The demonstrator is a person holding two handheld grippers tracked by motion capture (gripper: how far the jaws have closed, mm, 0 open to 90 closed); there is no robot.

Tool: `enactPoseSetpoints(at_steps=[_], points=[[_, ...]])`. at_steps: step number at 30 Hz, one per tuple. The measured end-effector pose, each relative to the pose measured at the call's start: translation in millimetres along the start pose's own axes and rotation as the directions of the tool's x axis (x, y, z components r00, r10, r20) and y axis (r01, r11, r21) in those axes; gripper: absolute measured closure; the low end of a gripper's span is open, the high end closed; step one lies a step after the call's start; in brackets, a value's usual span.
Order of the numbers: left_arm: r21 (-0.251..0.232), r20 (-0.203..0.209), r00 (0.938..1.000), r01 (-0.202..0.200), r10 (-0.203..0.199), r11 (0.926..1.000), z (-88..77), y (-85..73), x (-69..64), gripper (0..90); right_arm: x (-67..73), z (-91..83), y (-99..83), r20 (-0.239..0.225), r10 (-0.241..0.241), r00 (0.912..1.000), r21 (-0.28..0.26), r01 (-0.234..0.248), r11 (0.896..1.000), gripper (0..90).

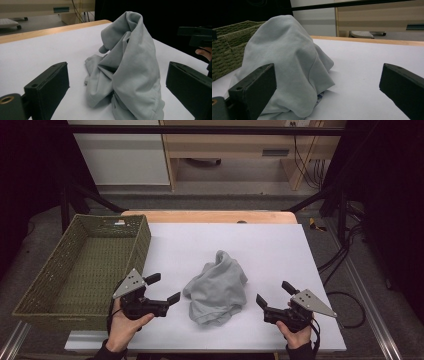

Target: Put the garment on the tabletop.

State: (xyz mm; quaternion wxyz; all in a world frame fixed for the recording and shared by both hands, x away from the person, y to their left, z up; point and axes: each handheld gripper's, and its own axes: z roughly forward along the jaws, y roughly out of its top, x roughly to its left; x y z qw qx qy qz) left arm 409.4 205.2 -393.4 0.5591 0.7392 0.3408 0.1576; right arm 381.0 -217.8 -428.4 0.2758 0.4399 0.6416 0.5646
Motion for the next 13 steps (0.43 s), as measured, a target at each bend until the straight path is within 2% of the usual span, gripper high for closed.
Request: enactPoseSetpoints(at_steps=[4, 13], points=[[0.002, -0.019, 0.9998, -0.007, 0.007, 1.0, -4.6, -4.0, 2.0, 3.5, -0.6, -0.5, -0.2, 0.0, -0.002, 1.0, 0.004, 0.002, 1.0, 1.4], [-0.004, -0.028, 0.9994, 0.018, -0.018, 0.9998, -14.7, -14.5, 9.9, 3.4, -2.5, -2.1, 0.1, -0.001, -0.001, 1.0, 0.004, 0.001, 1.0, 1.5]])
